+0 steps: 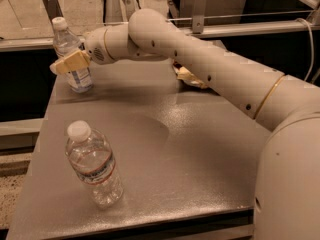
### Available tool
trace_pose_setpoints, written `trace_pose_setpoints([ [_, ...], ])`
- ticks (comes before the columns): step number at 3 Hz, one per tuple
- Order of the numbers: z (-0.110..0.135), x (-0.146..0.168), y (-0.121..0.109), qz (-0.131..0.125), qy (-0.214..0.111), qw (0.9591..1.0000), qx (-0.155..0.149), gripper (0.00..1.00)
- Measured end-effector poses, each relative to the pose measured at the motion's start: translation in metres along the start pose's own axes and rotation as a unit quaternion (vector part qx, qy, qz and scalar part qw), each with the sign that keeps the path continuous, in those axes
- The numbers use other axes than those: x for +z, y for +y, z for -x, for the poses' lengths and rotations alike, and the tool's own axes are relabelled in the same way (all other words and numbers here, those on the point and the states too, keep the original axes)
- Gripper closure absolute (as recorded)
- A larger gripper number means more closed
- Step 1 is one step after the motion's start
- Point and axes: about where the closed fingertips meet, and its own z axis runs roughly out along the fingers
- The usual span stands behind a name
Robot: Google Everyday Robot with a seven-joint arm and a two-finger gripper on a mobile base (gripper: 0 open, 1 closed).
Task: Knock blue plastic bottle over
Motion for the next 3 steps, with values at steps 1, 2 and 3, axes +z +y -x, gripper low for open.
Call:
trace_pose_setpoints([
  [1, 0.005, 0.013, 0.018, 0.021, -0.008, 0.9996, 0.019, 0.32],
  [2, 0.008, 0.012, 0.027, 0.028, -0.014, 0.9992, 0.025, 0.55],
  [3, 0.029, -0.014, 0.02, 0.012, -0.019, 0.9997, -0.007, 0.79],
])
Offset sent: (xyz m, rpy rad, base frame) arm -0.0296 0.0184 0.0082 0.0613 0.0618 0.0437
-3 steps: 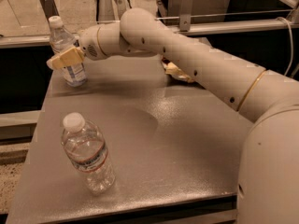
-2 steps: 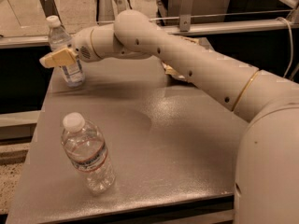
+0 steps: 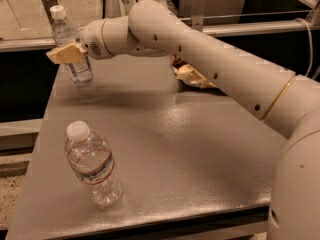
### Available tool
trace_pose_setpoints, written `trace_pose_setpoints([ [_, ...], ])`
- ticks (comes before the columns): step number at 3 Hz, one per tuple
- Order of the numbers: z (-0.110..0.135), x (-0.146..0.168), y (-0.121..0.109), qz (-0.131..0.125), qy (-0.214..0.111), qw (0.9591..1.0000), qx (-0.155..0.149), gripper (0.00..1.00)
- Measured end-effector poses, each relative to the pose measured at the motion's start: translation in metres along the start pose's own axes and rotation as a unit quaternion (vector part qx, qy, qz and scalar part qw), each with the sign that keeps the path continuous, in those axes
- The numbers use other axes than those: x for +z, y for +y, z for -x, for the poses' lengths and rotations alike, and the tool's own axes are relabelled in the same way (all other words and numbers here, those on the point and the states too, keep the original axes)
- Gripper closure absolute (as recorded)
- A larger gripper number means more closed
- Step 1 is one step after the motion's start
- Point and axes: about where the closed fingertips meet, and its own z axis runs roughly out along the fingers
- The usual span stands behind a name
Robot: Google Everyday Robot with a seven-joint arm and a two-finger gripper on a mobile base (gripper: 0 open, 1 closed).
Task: Knock blue plastic bottle over
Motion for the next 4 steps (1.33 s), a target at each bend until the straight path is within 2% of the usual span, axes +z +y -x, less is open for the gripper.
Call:
trace_pose_setpoints([
  [1, 0.026, -0.035, -0.007, -0.018, 0.026, 0.9986, -0.042, 0.99],
  [2, 0.027, -0.087, -0.017, -0.04, 0.093, 0.9933, -0.055, 1.0],
  [3, 0.008, -0.121, -0.017, -0.04, 0.173, 0.9833, -0.039, 1.0],
  [4, -0.016, -0.144, -0.013, -0.029, 0.257, 0.9655, -0.025, 1.0],
])
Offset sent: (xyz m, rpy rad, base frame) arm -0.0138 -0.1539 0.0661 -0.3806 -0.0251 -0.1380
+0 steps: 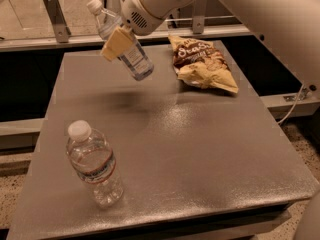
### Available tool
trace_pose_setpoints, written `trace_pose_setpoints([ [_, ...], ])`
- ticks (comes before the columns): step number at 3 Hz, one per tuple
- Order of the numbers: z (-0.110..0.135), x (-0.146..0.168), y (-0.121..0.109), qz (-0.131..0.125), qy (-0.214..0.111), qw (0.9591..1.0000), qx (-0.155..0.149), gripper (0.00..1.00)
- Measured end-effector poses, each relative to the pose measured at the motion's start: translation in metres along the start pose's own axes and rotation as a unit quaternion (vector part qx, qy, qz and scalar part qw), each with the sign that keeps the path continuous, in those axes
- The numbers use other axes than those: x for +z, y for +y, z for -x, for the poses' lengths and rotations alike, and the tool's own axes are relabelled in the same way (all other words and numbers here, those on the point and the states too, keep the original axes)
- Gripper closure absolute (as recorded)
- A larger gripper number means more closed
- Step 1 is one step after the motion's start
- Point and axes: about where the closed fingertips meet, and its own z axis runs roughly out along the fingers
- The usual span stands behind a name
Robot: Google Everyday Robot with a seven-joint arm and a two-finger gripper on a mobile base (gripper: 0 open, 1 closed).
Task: Knock blue plastic bottle over
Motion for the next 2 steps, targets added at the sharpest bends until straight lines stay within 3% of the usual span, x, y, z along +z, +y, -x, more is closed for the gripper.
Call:
trace_pose_setpoints([
  [1, -0.025, 0.013, 0.027, 0.057, 0.083, 0.9949, -0.014, 1.0],
  [2, -0.031, 0.033, 0.045, 0.099, 0.112, 0.9879, -0.043, 1.0],
])
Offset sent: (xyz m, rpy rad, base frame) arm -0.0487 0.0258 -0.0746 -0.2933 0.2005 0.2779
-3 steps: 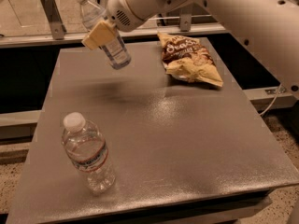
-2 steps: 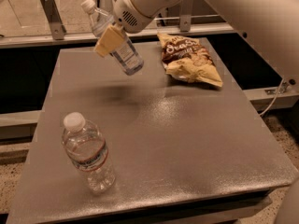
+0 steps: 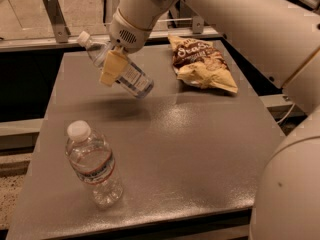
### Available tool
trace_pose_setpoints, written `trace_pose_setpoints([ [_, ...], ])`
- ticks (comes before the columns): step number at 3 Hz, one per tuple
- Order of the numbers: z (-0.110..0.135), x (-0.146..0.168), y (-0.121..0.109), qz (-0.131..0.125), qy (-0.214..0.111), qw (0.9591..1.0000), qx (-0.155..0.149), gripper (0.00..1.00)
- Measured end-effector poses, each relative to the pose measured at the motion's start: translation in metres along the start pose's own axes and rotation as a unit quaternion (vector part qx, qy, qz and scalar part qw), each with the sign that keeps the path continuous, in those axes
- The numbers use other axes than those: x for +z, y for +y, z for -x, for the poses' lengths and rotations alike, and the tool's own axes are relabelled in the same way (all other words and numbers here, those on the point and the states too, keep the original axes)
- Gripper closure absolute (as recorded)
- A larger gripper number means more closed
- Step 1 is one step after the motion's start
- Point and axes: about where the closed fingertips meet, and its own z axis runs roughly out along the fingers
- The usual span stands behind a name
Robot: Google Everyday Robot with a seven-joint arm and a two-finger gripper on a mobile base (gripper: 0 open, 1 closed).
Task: Knock blue plastic bottle over
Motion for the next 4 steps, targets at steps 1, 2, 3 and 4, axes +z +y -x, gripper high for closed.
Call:
trace_pose_setpoints([
  [1, -0.003, 0.024, 0.012, 0.024, 0.02, 0.9989, -0.034, 1.0],
  [2, -0.004, 0.043, 0.022, 0.036, 0.026, 0.9972, -0.061, 0.83],
  [3, -0.003, 0.06, 0.029, 0.04, 0.026, 0.9954, -0.083, 0.59],
  [4, -0.001, 0.07, 0.031, 0.038, 0.024, 0.9945, -0.095, 0.36],
])
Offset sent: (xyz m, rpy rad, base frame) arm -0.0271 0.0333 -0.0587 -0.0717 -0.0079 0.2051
